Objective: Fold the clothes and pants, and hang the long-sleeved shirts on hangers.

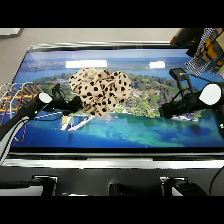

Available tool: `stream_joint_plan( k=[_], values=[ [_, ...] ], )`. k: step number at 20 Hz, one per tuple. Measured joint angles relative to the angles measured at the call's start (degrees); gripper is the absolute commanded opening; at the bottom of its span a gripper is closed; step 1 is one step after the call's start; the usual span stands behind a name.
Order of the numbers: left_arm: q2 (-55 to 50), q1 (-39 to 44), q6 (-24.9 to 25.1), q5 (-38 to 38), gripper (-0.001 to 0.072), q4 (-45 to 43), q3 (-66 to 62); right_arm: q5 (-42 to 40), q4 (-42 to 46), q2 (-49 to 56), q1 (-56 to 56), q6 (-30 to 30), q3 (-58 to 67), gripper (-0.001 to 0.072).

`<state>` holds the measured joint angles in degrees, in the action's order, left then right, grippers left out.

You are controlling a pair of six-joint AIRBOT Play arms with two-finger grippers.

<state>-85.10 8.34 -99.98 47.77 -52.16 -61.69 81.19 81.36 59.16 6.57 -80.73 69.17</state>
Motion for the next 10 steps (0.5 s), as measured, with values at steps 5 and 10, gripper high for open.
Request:
stream_joint_plan(
  k=[5, 10],
  values=[
    [16.3, 5.4, -9.3, 11.2, 0.0021, -12.1, 9.3, 3.9, -12.9, -1.6, 0.2, -0.9, -3.1, 0.0312],
    [31.6, 8.7, -17.6, 19.3, 0.0022, -20.8, 17.9, -0.9, -19.6, -5.5, 6.3, -4.2, -12.4, 0.0666]
  ],
)
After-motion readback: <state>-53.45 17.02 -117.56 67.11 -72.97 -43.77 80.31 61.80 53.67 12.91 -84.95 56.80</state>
